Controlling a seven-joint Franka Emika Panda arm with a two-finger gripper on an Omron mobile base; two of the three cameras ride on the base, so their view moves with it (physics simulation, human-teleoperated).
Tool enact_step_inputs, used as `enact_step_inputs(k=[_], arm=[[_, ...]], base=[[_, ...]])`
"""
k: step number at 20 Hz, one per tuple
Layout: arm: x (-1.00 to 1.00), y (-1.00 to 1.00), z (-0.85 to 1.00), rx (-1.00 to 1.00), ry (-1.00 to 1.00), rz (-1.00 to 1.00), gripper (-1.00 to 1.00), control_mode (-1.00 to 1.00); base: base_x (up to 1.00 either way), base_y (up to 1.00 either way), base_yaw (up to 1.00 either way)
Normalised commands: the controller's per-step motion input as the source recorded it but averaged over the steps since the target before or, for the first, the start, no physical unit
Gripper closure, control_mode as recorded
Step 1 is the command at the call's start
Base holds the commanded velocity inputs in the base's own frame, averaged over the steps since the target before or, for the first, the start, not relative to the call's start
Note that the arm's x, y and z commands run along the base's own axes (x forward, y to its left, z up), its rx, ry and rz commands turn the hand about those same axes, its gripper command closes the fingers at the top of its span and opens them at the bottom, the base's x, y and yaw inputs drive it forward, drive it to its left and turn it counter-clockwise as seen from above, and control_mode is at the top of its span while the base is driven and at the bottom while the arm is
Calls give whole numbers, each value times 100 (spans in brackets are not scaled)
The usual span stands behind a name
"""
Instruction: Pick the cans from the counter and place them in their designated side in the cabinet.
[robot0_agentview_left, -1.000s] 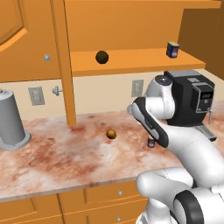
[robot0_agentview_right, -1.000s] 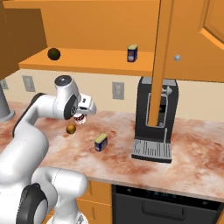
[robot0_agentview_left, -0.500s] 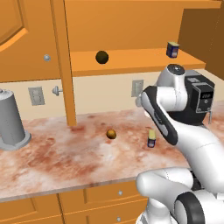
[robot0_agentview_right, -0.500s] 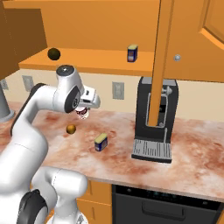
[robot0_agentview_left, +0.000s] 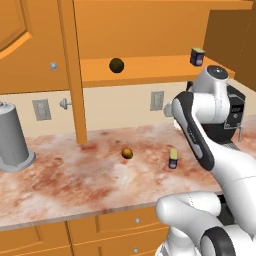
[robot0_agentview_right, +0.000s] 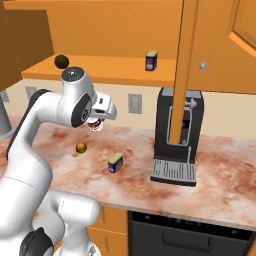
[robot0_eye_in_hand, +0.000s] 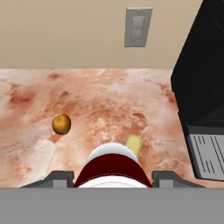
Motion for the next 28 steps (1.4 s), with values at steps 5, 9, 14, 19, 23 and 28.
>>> enact_step_inputs(k=[5,9,14,19,23,28], arm=[[0,-17,29,-3,-4,0,100,-100],[0,-15,30,-4,-4,0,100,-100],[0,-15,28,-4,-9,0,100,-100],[3,-13,27,-3,-10,0,100,-100],[3,-13,28,-3,-11,0,100,-100],[13,-14,25,-3,-11,0,100,-100]], base=[[0,0,0],[0,0,0],[0,0,0],[0,0,0],[0,0,0],[0,0,0]])
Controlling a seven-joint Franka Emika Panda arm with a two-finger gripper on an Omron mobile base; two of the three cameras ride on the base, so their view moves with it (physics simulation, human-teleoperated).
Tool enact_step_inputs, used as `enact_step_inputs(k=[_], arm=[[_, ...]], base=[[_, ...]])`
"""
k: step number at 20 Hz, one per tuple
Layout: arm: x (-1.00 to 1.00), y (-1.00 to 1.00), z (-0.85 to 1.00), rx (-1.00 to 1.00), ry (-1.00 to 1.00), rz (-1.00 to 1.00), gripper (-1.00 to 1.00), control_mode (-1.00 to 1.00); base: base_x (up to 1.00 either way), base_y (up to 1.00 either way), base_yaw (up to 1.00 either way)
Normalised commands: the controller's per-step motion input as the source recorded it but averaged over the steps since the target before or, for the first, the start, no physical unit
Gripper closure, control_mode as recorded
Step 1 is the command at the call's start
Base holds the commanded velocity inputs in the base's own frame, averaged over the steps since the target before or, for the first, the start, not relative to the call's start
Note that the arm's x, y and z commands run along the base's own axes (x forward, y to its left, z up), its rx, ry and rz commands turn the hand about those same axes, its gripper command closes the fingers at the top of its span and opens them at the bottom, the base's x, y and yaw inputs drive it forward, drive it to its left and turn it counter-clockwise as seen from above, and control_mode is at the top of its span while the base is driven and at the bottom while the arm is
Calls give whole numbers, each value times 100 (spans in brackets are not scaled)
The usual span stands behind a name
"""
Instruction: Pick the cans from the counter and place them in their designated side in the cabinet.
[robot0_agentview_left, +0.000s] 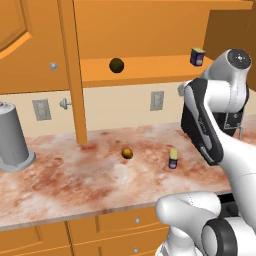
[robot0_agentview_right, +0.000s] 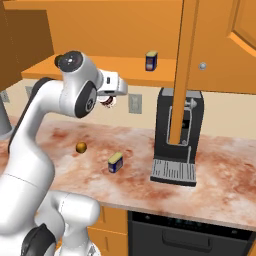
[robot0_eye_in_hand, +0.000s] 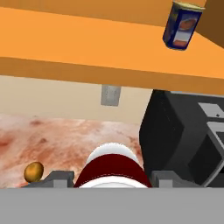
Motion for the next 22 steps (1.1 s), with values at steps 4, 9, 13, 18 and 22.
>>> enact_step_inputs(k=[4,9,13,18,22], arm=[[15,-14,25,-2,-11,0,100,-100],[20,-9,26,-1,-9,0,100,-100],[25,-4,25,-1,-7,0,100,-100],[30,-3,22,0,-4,0,100,-100],[34,-4,15,0,0,0,100,-100]], base=[[0,0,0],[0,0,0],[0,0,0],[0,0,0],[0,0,0]])
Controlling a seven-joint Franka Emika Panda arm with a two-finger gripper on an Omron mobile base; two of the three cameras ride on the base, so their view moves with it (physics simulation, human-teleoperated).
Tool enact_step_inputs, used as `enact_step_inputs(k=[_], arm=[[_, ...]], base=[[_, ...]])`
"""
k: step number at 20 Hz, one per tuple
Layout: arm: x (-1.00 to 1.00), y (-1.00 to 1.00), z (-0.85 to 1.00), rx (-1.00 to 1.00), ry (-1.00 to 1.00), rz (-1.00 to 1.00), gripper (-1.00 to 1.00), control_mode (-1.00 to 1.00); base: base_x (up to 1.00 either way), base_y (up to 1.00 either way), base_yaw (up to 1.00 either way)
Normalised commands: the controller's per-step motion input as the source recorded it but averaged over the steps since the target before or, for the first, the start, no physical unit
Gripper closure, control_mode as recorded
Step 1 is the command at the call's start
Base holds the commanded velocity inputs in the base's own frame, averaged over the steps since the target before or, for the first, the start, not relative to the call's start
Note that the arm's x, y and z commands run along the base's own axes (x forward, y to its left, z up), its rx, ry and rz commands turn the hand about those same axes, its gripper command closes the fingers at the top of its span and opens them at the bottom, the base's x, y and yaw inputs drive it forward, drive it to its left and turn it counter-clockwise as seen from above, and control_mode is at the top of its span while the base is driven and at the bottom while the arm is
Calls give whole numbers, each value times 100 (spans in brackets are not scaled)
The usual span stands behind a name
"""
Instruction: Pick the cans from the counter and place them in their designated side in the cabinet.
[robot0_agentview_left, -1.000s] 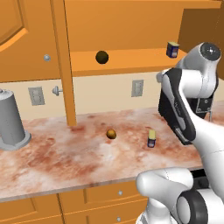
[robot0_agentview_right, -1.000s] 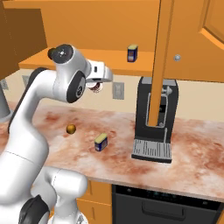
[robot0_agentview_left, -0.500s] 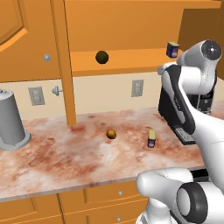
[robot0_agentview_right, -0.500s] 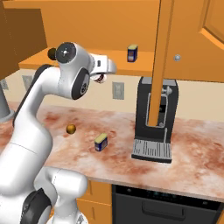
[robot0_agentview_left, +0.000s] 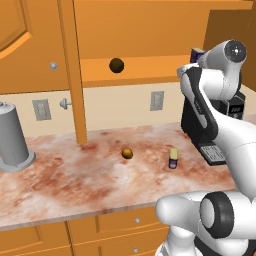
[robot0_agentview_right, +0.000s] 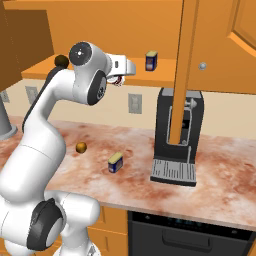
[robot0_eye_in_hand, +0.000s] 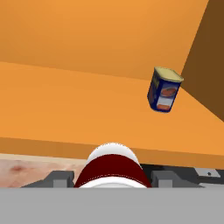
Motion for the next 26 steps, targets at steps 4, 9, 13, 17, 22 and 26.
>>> enact_step_inputs(k=[4,9,13,17,22,26], arm=[[35,-8,9,0,0,0,100,-100],[32,-14,1,0,0,0,100,-100],[29,-14,5,0,0,0,100,-100],[30,-12,3,0,0,0,100,-100],[29,-11,4,0,2,0,100,-100],[26,-7,0,0,4,0,100,-100]], base=[[0,0,0],[0,0,0],[0,0,0],[0,0,0],[0,0,0],[0,0,0]])
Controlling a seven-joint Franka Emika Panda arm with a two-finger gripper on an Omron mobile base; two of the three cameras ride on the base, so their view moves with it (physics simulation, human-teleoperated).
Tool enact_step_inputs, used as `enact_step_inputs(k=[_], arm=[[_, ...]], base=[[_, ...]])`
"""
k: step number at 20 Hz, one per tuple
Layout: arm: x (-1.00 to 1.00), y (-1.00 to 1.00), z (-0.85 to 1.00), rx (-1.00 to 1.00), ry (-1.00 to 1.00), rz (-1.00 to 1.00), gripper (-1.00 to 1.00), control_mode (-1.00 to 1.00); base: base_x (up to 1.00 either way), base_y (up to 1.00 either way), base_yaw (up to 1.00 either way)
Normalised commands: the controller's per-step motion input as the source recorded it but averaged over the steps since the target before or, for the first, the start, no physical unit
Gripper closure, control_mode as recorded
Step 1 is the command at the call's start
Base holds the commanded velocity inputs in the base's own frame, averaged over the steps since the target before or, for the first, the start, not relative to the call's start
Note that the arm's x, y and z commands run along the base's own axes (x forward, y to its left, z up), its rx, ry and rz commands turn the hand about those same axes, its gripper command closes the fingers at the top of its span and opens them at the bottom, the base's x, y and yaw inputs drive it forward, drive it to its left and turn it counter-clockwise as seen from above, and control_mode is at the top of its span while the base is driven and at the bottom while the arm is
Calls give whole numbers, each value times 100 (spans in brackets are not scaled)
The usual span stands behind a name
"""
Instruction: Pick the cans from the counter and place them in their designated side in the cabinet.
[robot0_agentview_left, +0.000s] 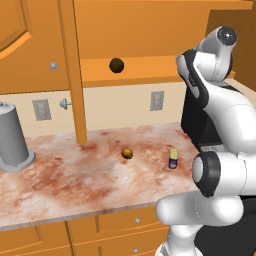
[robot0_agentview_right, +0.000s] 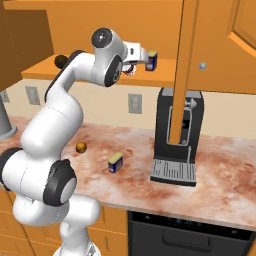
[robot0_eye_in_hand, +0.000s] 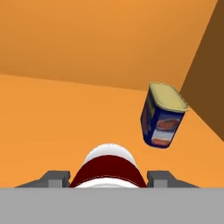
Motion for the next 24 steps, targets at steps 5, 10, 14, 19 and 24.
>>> enact_step_inputs(k=[5,10,14,19,24], arm=[[20,-3,0,0,1,0,100,-100],[20,-2,0,0,0,0,100,-100],[17,-4,0,0,0,0,100,-100],[19,-1,-4,-1,0,0,100,-100],[19,0,-3,-1,0,1,100,-100]], base=[[0,0,0],[0,0,0],[0,0,0],[0,0,0],[0,0,0]])
